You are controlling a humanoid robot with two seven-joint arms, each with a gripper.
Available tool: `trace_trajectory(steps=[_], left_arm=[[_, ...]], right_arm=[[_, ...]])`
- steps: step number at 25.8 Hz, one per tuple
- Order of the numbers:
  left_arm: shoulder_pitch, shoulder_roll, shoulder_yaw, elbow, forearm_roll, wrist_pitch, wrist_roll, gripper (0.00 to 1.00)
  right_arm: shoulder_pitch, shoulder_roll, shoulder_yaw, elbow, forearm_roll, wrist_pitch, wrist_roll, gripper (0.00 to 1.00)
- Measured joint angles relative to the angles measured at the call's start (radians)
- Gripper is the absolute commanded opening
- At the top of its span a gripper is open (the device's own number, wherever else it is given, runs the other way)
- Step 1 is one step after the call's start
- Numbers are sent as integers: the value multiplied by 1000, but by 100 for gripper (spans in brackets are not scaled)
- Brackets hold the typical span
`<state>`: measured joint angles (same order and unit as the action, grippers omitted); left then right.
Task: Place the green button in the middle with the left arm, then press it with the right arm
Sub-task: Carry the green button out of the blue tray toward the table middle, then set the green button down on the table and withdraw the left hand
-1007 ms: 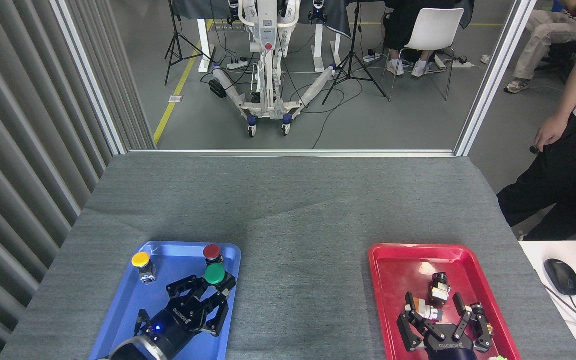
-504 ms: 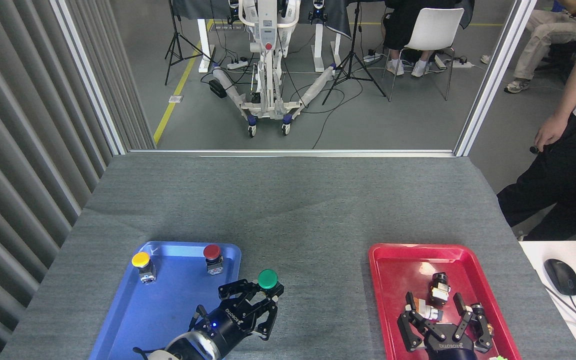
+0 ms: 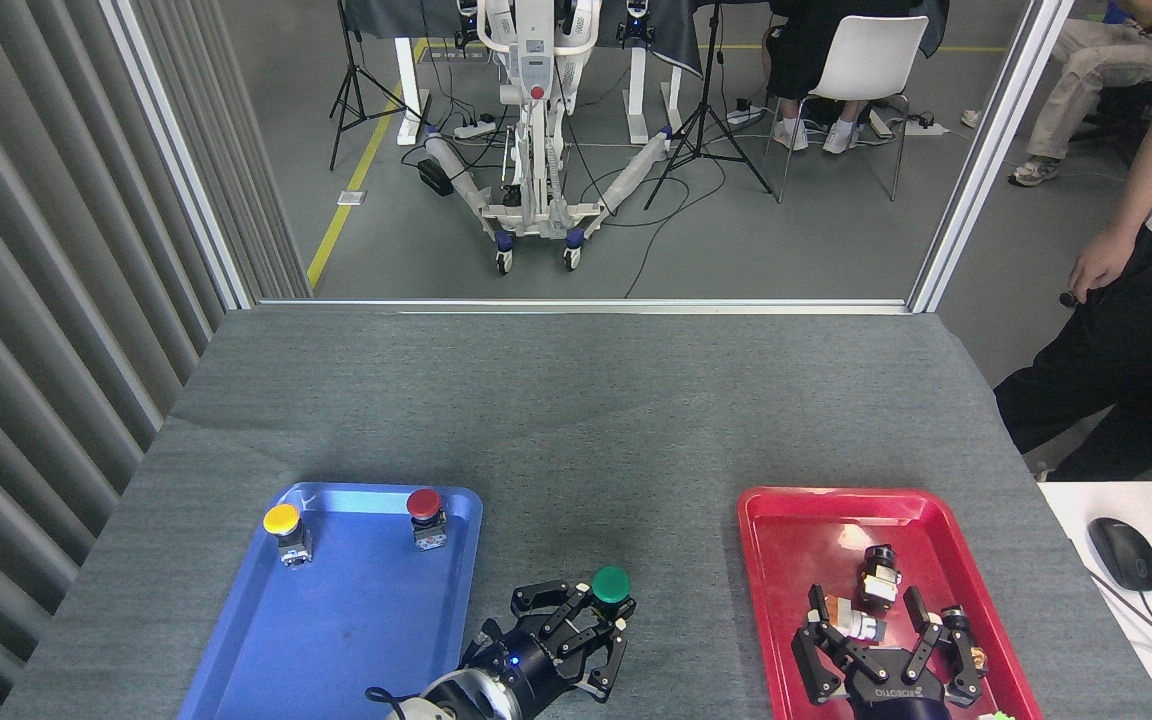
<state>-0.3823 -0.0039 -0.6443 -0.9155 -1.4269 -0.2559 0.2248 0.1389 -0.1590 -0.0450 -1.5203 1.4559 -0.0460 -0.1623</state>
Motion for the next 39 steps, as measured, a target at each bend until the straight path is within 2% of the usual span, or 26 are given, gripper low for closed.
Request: trace_trajectory(steps=[5,13,15,17,19,20,22,33,36,39], left_arm=[[-2,-33,0,48,-27,35,0,0],[-3,-41,5,63,-34,72,3,0],[-3,-38,7,64,-34,85,3,3],[-2,-34,9,64,-31,96,3,17],[1,-29,10,64,-27,108,3,63],[2,-28,10,64,-24,115,3,78],[7,-26,11,64,-19,133,9,99],[29,-20,12,27,-16,150,16,99],[62,-5,28,-48,-16,151,17,99],[149,18,103,-208,-17,153,18,99]], right_arm=[[0,-2,0,0,1,0,-1,100],[0,-2,0,4,-3,0,-2,100],[1,-2,0,5,-3,1,4,100],[1,-1,0,6,-3,1,6,100],[1,-1,-1,6,-3,2,7,100],[1,-1,-1,6,-3,2,7,100],[1,0,-1,6,-4,2,7,100],[1,1,-2,7,-5,3,7,100],[0,3,0,6,-3,3,7,99],[-2,4,7,3,0,-2,7,96]])
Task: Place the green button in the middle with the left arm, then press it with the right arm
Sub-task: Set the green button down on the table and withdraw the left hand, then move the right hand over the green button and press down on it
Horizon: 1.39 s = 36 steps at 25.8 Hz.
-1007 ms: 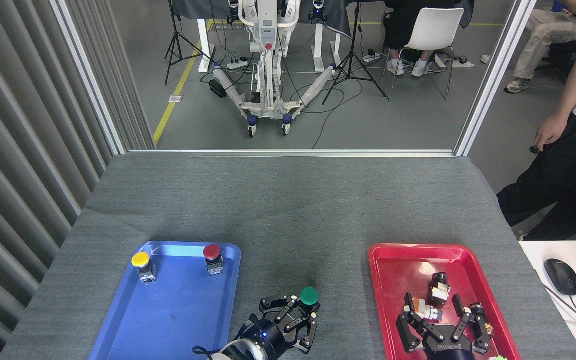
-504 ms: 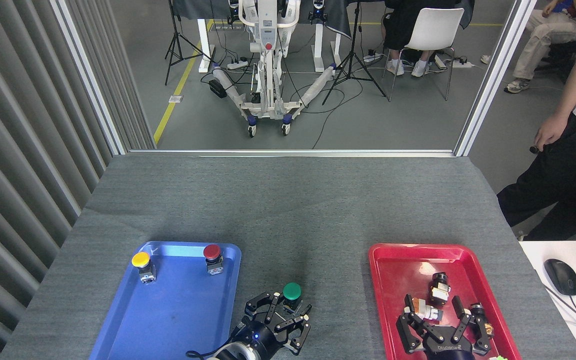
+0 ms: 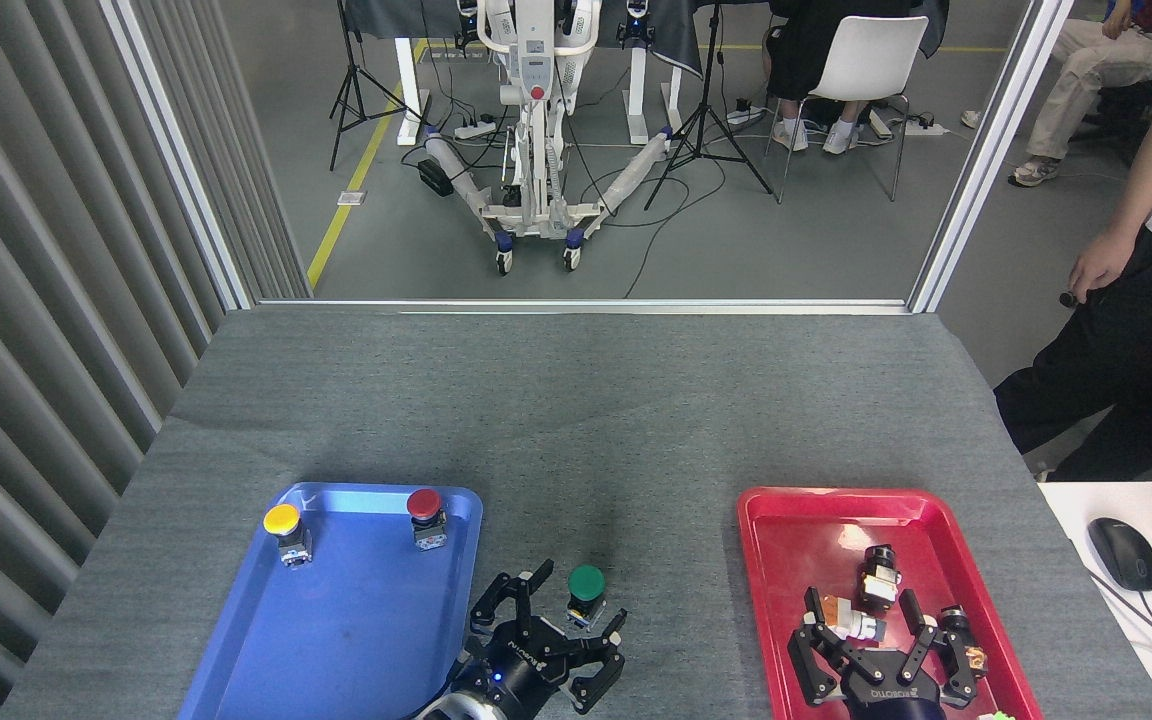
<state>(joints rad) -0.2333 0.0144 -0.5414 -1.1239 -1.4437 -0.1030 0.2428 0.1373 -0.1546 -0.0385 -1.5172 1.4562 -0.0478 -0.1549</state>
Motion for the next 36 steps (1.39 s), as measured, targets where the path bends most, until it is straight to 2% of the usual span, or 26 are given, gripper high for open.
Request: trace_trajectory(steps=[5,9,12,18,22,31,36], left_arm=[[216,24,210,-323,-2,-4,2,99],[334,20,392,-445,-2,-14,-7,99],[362,11,498,-454,-1,-32,-14,99],[372,1,624,-436,9,-125,-17,99],[367,4,655,-413,64,-220,-17,99],[381,12,661,-399,110,-252,-5,99],[385,10,660,-395,112,-252,-2,99]], right_arm=[[-3,6,20,-2,3,-6,0,78],[-10,13,61,-3,12,-10,1,65],[-16,29,105,-3,31,-10,1,51],[-52,68,223,10,89,9,4,32],[-95,96,327,34,110,68,0,28],[-146,132,417,121,117,130,48,0],[-169,138,421,165,116,132,50,0]])
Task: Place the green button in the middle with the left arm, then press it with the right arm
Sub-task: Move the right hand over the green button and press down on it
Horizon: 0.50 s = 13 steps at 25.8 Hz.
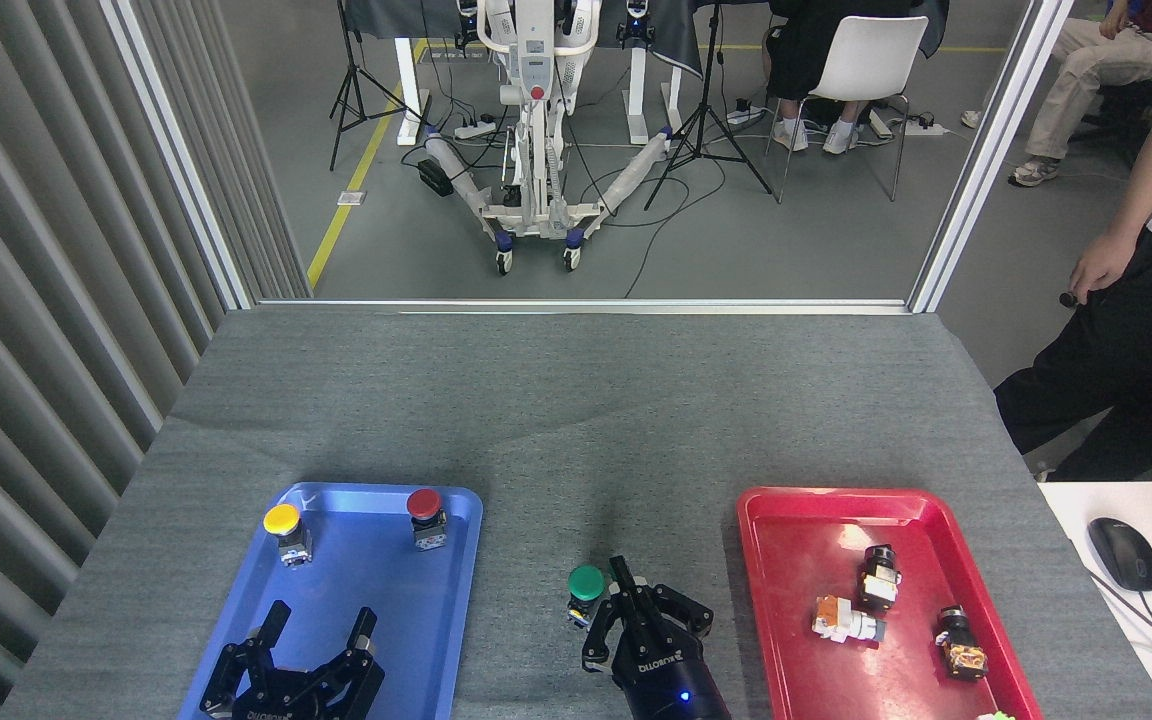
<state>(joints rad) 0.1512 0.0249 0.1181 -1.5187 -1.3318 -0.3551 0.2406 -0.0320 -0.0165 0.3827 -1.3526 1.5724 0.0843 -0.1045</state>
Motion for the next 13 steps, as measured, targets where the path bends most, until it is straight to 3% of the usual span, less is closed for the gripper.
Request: trace_trajectory(steps=[13], left_arm=[[-6,-2,2,17,1,3,2,99]], right_arm=[[-48,21,2,118,-8,0,-2,0]])
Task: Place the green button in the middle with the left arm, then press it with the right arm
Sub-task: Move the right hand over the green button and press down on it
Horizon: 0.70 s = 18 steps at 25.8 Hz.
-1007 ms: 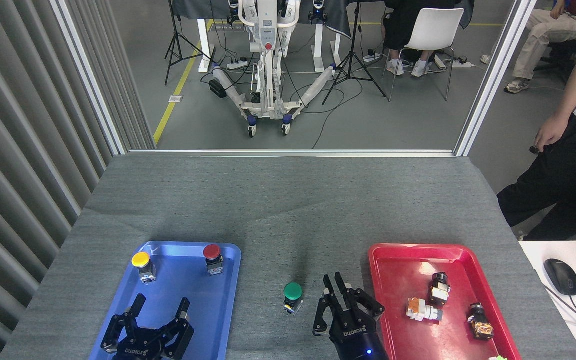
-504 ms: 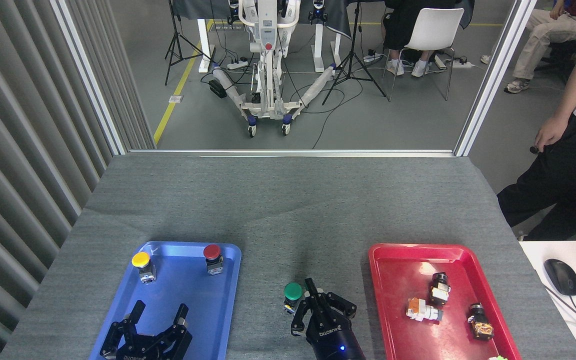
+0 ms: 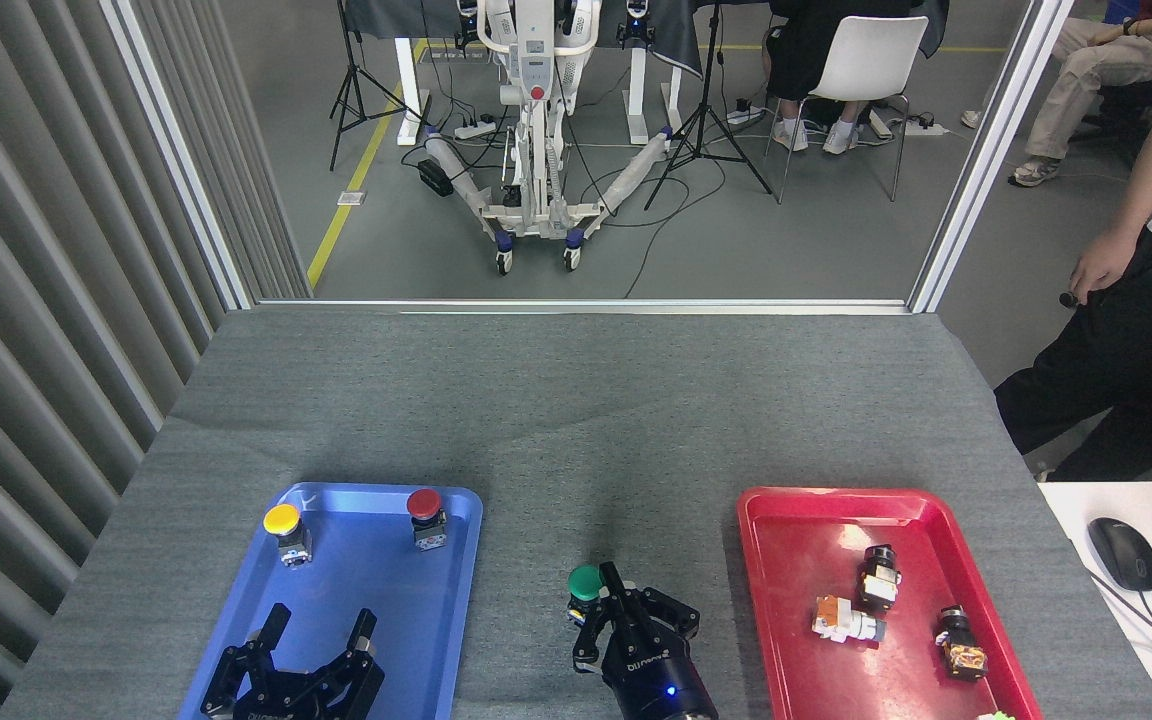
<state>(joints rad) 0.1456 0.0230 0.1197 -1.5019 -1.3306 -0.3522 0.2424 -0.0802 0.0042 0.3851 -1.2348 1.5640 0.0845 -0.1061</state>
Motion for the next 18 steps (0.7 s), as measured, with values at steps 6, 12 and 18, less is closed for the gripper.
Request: trace_trajectory(steps=[6,12,18], left_arm=[[-8,-1,0,9,1,0,0,99],[-9,0,0,11,1,-1,0,99],[-13,3,0,9,1,-1,0,99]], right_arm=[[-14,13,9,62,0,0,-16,0],[-18,16,12,90,2,0,-28,0],[-19,14,9,63,1,-4,-13,0]])
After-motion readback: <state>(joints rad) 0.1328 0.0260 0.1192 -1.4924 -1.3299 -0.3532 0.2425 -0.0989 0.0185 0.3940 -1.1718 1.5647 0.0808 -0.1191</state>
